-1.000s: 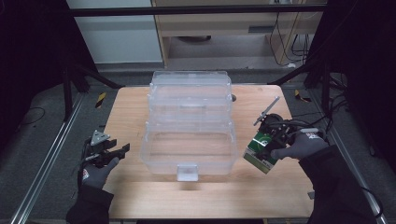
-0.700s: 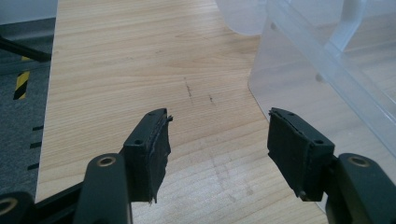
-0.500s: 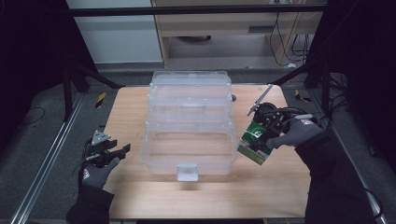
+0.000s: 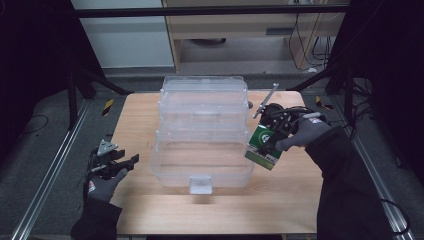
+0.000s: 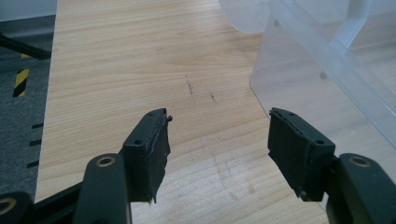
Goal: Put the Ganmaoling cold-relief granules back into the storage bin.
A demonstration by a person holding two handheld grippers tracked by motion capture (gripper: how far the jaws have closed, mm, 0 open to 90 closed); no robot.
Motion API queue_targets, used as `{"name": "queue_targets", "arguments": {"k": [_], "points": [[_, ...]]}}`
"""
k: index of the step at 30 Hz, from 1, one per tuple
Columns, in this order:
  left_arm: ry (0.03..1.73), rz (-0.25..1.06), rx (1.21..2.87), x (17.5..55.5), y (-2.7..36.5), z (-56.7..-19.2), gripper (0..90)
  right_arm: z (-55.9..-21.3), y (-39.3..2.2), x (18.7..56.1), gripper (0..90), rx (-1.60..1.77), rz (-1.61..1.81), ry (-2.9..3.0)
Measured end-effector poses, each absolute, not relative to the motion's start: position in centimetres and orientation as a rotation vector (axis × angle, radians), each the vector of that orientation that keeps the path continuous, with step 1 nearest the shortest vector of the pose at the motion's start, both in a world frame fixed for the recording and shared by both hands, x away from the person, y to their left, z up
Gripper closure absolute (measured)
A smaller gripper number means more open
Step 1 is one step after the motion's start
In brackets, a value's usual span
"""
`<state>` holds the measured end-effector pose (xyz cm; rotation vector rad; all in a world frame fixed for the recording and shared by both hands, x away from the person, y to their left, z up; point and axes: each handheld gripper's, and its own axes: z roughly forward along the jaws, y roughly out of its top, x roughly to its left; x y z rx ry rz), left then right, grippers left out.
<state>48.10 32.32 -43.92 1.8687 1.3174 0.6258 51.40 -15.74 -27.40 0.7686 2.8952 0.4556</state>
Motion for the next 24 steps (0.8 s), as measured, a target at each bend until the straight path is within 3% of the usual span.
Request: {"name": "queue_targets", "arguments": {"k": [24], "points": [[1.317, 0.620, 1.863, 48.1, 32.4, -43.9, 37.1, -29.0, -10.7, 53.7, 18.5, 0.449, 0.442, 3.030]]}}
